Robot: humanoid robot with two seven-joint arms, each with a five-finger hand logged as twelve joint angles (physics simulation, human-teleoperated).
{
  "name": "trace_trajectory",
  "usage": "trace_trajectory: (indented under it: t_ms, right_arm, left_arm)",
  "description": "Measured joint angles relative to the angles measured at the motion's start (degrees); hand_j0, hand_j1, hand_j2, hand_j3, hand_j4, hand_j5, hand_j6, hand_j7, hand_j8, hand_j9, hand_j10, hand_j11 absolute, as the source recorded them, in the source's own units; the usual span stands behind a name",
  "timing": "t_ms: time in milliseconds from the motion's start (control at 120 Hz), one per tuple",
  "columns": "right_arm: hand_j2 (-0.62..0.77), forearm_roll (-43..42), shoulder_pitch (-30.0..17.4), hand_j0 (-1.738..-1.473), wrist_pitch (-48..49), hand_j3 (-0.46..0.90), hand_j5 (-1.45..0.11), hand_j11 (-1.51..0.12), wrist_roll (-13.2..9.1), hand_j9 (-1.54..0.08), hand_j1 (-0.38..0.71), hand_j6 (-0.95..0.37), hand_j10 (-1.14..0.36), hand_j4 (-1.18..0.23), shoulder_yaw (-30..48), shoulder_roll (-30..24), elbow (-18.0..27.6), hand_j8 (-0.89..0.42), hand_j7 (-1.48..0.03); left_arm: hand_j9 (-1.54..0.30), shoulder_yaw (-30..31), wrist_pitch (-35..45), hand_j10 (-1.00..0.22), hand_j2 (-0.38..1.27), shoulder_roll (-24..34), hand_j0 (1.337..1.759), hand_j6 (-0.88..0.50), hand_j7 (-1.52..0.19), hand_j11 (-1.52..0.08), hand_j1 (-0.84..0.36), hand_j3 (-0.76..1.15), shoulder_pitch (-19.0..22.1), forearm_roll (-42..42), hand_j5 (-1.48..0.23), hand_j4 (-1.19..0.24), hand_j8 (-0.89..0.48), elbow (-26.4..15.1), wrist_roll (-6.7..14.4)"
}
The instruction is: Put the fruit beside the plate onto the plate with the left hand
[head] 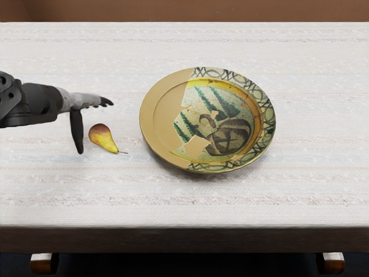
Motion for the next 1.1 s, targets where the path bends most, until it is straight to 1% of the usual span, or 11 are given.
trace_trajectory:
  t_ms: [83, 133, 258, 392, 542, 792, 925, 1100]
  right_arm:
    - [0.0, 0.0, 0.0, -1.658, 0.0, 0.0, 0.0, 0.0, 0.0, 0.0, -0.35, 0.0, 0.0, 0.0, 0.0, 0.0, 0.0, 0.0, 0.0]
    - [0.0, 0.0, 0.0, -1.658, 0.0, 0.0, 0.0, 0.0, 0.0, 0.0, -0.35, 0.0, 0.0, 0.0, 0.0, 0.0, 0.0, 0.0, 0.0]
    - [0.0, 0.0, 0.0, -1.658, 0.0, 0.0, 0.0, 0.0, 0.0, 0.0, -0.35, 0.0, 0.0, 0.0, 0.0, 0.0, 0.0, 0.0, 0.0]
    - [0.0, 0.0, 0.0, -1.658, 0.0, 0.0, 0.0, 0.0, 0.0, 0.0, -0.35, 0.0, 0.0, 0.0, 0.0, 0.0, 0.0, 0.0, 0.0]
    - [0.0, 0.0, 0.0, -1.658, 0.0, 0.0, 0.0, 0.0, 0.0, 0.0, -0.35, 0.0, 0.0, 0.0, 0.0, 0.0, 0.0, 0.0, 0.0]
    - [0.0, 0.0, 0.0, -1.658, 0.0, 0.0, 0.0, 0.0, 0.0, 0.0, -0.35, 0.0, 0.0, 0.0, 0.0, 0.0, 0.0, 0.0, 0.0]
    - [0.0, 0.0, 0.0, -1.658, 0.0, 0.0, 0.0, 0.0, 0.0, 0.0, -0.35, 0.0, 0.0, 0.0, 0.0, 0.0, 0.0, 0.0, 0.0]
    - [0.0, 0.0, 0.0, -1.658, 0.0, 0.0, 0.0, 0.0, 0.0, 0.0, -0.35, 0.0, 0.0, 0.0, 0.0, 0.0, 0.0, 0.0, 0.0]
  left_arm:
    - [-0.08, 0.2, 0.9, -0.06, 0.01, -1.0, 1.658, -0.06, -0.08, -0.08, 0.28, 0.0, -0.3, 0.6, -0.08, -0.06, -0.06, 0.0, 0.0]
    - [-0.1, 0.2, 1.5, -0.08, 0.02, -1.1, 1.658, -0.08, -0.1, -0.1, 0.26, 0.0, 0.3, 0.7, -0.1, -0.08, -0.08, 0.0, 0.0]
    - [-0.14, 0.3, 6.5, -0.11, 0.02, -1.1, 1.658, -0.11, -0.14, -0.14, 0.22, 0.0, 0.4, 0.9, -0.14, -0.11, -0.11, 0.1, 0.0]
    - [-0.19, 0.5, 9.3, -0.15, 0.03, -1.2, 1.658, -0.15, -0.19, -0.19, 0.17, 0.0, 0.5, 1.0, -0.19, -0.15, -0.15, 0.3, 0.0]
    - [-0.23, 4.1, 10.7, -0.18, 0.04, -1.2, 1.658, -0.18, -0.23, -0.23, 0.14, 0.0, 0.5, 1.0, -0.23, -0.18, -0.18, 0.6, 0.0]
    - [-0.27, 7.3, 11.0, -0.21, 0.04, -2.6, 1.658, -0.21, -0.27, -0.27, 0.1, 0.0, 0.4, 1.0, -0.27, -0.21, -0.21, 0.8, 0.0]
    - [-0.33, 7.8, 11.1, -0.26, 0.05, -2.7, 1.658, -0.26, -0.34, -0.33, 0.04, 0.0, 0.2, 1.0, -0.34, -0.26, -0.26, 0.8, 0.0]
    - [-0.49, 8.3, 11.1, -0.38, 0.08, -2.6, 1.658, -0.38, -0.49, -0.49, -0.1, 0.0, 0.3, 1.0, -0.49, -0.38, -0.38, 0.8, 0.0]
